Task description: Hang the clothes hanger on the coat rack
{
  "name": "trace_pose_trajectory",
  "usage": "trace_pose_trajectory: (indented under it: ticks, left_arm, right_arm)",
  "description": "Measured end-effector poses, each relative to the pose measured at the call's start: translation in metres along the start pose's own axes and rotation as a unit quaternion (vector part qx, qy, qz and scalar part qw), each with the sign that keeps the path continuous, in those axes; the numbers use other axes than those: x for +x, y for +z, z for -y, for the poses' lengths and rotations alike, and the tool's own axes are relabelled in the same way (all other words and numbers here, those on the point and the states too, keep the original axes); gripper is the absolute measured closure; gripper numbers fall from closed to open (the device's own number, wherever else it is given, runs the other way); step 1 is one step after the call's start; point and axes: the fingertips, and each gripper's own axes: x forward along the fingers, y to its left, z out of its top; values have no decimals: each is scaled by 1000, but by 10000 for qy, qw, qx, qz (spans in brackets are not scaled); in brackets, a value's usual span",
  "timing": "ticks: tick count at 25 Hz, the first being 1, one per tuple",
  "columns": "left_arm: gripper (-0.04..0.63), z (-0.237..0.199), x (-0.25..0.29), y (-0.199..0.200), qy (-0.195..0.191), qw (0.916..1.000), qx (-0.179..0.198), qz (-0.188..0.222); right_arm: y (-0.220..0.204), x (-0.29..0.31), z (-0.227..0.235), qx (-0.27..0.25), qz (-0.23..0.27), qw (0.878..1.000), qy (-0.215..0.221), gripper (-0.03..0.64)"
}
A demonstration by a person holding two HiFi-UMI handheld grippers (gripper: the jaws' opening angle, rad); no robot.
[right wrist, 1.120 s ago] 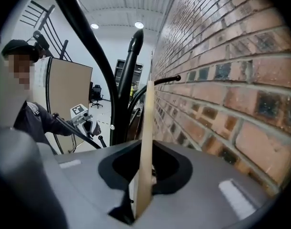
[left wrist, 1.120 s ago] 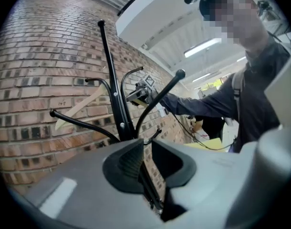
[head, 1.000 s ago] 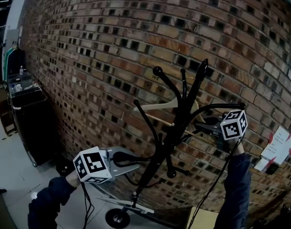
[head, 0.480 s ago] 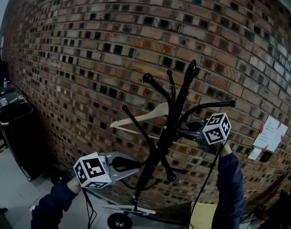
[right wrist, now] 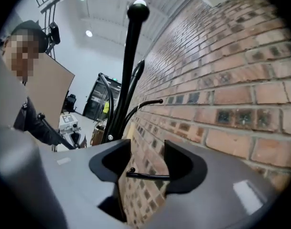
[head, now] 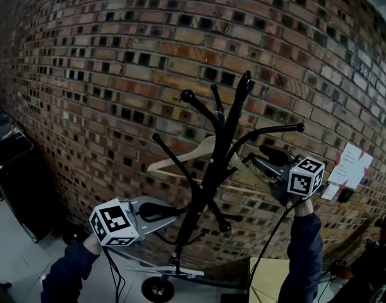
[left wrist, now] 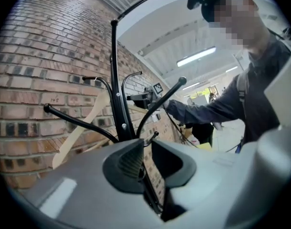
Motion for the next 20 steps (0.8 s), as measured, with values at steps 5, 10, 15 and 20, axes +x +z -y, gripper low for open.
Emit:
trace_pose_trajectory:
  ticks: [5,10,15,20]
  left_arm:
    - [540,9,-6,-1,-116,9999,-100,22]
    - [541,19,-6,-5,-226,9996,-153,-16]
    - [541,46,-9,-14,-133,9999,-4,-48]
    - [580,80,-8,-30,244,9997,-39,-22]
  right_arm:
    - [-4,-47,-13,172,301,9982,-493,408]
    - [-29,-89,-60,496,589,9928,-916,503]
    - [-63,-136,-129,738,783,9857,-1300,523]
    - [-108,-160,-202,1014,603,9847,-1282,523]
